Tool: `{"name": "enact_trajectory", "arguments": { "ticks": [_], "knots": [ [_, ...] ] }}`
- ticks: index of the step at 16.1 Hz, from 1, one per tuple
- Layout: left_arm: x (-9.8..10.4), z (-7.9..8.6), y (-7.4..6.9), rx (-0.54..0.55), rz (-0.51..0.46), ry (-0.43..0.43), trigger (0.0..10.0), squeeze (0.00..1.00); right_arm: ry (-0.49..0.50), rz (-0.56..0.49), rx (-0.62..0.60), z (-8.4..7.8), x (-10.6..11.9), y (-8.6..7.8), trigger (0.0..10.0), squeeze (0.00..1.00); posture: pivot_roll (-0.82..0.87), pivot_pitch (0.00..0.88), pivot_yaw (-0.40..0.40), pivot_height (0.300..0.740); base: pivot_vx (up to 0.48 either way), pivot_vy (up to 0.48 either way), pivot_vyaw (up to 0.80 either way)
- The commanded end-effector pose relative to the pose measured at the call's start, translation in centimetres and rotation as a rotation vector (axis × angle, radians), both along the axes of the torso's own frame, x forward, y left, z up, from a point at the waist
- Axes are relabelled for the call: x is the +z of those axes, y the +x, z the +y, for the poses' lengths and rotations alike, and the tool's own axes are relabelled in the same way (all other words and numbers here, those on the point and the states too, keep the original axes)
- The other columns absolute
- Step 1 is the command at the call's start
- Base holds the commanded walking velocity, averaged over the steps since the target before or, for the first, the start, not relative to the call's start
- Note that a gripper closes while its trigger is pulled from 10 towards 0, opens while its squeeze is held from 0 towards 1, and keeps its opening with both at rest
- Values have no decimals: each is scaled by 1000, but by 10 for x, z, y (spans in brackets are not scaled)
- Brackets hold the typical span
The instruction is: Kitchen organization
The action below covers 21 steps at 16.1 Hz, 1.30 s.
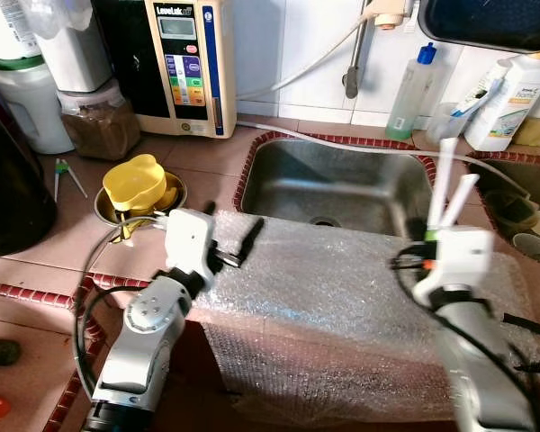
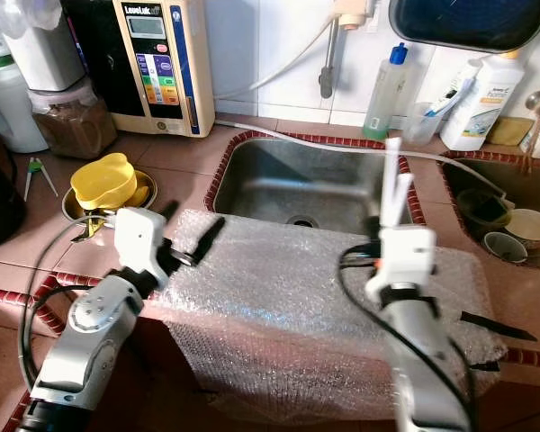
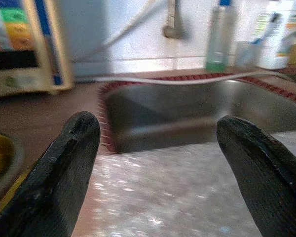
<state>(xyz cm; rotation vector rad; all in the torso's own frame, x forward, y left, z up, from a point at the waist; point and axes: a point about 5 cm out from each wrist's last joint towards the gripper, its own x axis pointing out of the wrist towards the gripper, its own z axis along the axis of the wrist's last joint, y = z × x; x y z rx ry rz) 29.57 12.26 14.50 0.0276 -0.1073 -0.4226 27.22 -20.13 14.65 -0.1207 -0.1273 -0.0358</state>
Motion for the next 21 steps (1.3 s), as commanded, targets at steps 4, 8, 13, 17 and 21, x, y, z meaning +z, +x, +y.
{"name": "enact_trajectory", "arguments": {
  "ticks": [4, 8, 13, 17, 21],
  "knots": [
    [-1, 4, -3, 72, -23, 26, 10000, 0, -8, -42, -67, -15, 8, -9, 0, 0, 72, 0, 16, 740, 0, 0, 0],
    [-2, -6, -2, 84, -29, 10, 10000, 0, 0, -39, -73, -14, 7, -11, 275, 0, 68, 0, 16, 740, 0, 0, 0],
    [0, -10, 7, 96, -19, -32, 10000, 0, -5, -49, -63, -13, 11, -13, 10000, 0, 42, 0, 24, 740, 0, 0, 0],
    [1, -10, 12, 100, -12, -42, 10000, 0, 1, -38, -75, -13, 9, -17, 10000, 0, 37, 0, 31, 740, 0, 0, -481],
    [7, -4, 14, 118, -21, -73, 10000, 0, 2, -44, -66, -11, 10, -17, 10000, 0, 44, 0, 32, 740, 0, 0, -331]
  ]
}}
